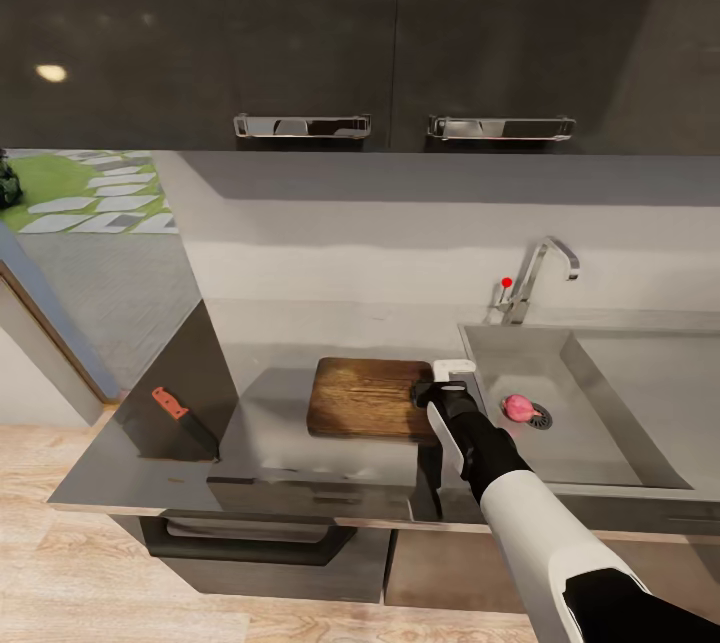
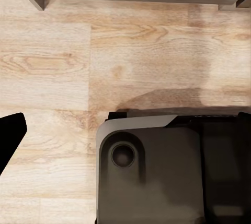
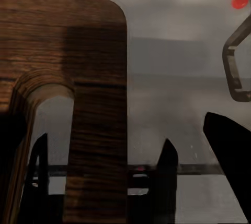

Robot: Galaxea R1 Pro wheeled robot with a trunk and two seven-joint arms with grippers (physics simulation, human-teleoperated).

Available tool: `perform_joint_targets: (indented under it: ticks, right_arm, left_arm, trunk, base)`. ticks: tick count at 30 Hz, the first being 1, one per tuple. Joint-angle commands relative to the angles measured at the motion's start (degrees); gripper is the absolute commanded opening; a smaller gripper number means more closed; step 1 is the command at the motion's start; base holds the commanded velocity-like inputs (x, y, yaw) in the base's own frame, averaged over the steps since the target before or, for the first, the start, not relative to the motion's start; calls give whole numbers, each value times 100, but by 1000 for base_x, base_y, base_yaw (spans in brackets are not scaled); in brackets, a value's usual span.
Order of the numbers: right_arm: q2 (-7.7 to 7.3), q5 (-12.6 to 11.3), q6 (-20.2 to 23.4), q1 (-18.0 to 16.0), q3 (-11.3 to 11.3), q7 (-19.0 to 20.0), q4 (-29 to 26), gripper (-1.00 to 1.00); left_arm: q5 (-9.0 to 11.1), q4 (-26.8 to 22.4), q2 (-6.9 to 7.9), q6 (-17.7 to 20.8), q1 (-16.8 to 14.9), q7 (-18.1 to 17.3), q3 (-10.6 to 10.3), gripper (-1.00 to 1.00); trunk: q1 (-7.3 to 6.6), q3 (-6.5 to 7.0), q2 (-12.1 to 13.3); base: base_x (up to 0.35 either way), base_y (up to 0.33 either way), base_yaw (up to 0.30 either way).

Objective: In the kitchen, take the Vidalia onion out of the sink, dice it on the chopping board with the paring knife, put the diced onion into the bowl on the countertop, then place both the paring knife and the chopping board into the sink.

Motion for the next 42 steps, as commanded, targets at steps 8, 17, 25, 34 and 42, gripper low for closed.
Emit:
perform_joint_targets:
  ticks: [8, 17, 25, 34, 42]
  right_arm:
    - [-3, -39, 29, -4, 19, -42, -6, 100]
    - [-3, -39, 32, -4, 18, -44, -8, 100]
    - [3, -39, 32, -4, 26, -44, -15, 100]
    - [6, -39, 32, -4, 27, -44, -15, 100]
    - [6, -39, 29, -4, 27, -44, -15, 100]
  left_arm:
    - [2, 0, 1, -9, 1, -2, -3, 100]
    - [-6, 38, 1, -9, 1, -2, -4, 100]
    - [-7, 39, 1, -9, 1, -2, -11, 100]
    - [-7, 39, 1, -9, 1, -2, -10, 100]
    - [-7, 39, 1, -9, 1, -2, -11, 100]
  trunk:
    - [3, -10, -11]
    - [3, -10, -11]
    - [3, 21, -11]
    - [3, 101, -11]
    - [3, 173, -11]
  base:
    - [0, 0, 0]
    - [0, 0, 0]
    - [0, 0, 0]
    - [0, 0, 0]
    - [0, 0, 0]
